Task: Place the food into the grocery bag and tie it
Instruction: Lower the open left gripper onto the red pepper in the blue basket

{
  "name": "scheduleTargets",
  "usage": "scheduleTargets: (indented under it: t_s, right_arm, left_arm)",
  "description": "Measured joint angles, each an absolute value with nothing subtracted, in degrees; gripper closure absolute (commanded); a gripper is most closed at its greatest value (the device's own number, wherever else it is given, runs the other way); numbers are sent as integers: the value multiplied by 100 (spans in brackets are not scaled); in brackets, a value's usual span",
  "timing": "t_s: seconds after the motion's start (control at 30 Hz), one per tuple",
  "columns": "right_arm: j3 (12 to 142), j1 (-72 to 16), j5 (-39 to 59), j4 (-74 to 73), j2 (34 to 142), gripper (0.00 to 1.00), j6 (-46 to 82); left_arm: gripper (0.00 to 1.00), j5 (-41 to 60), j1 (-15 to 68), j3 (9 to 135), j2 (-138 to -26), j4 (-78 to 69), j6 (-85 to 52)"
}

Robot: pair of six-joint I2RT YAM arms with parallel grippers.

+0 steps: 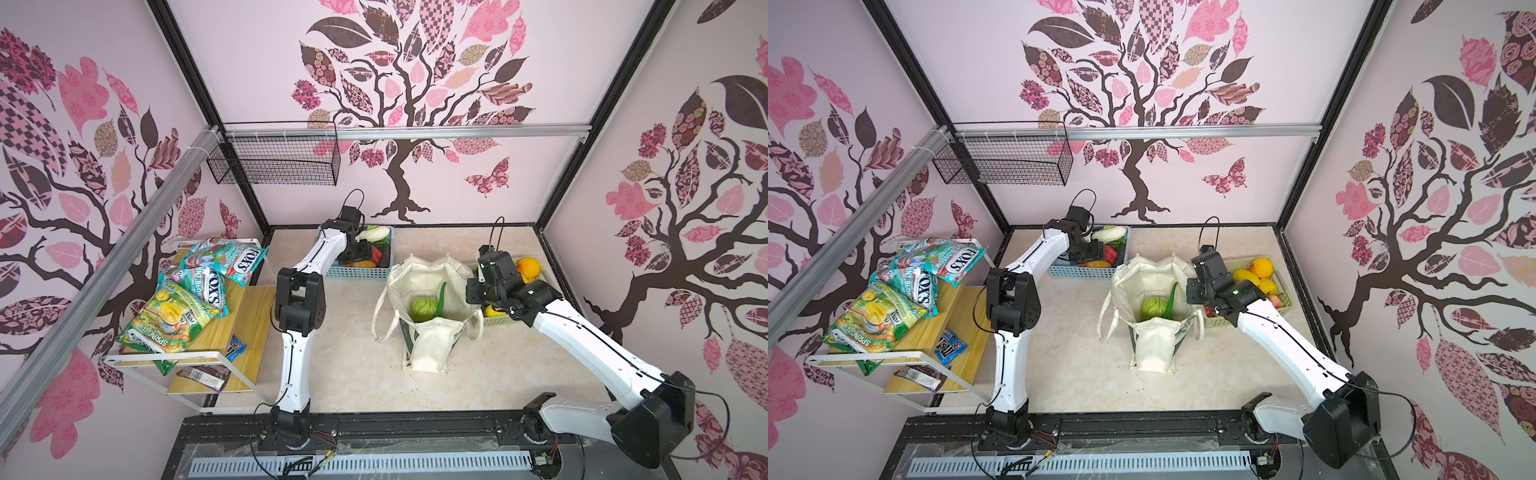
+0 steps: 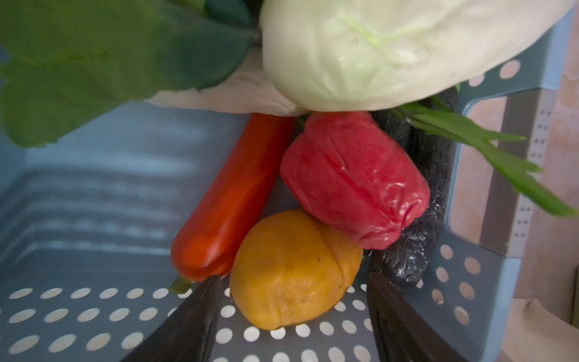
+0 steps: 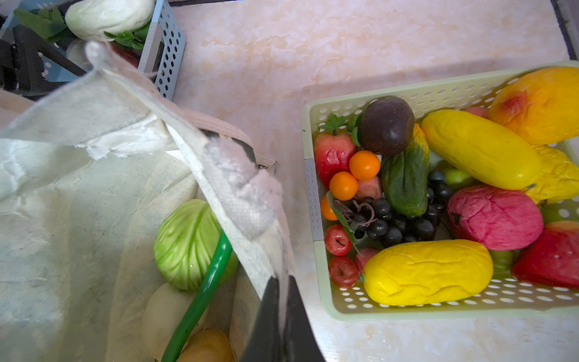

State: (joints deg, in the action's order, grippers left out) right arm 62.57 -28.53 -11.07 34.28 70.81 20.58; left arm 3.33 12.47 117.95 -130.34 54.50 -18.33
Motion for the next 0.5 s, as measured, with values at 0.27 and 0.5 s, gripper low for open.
scheduleTargets:
  t_s: [0.27, 0.5]
  right_arm:
    - [6219, -2845, -1107, 3402, 7078, 98, 2058]
    - [6219, -2842, -1107, 3395, 7078, 98, 2060]
  left_arm:
    - [24, 200, 1208, 11461, -12980, 5109, -1977]
    - [24, 788, 1170, 11461, -12980, 5028, -2097]
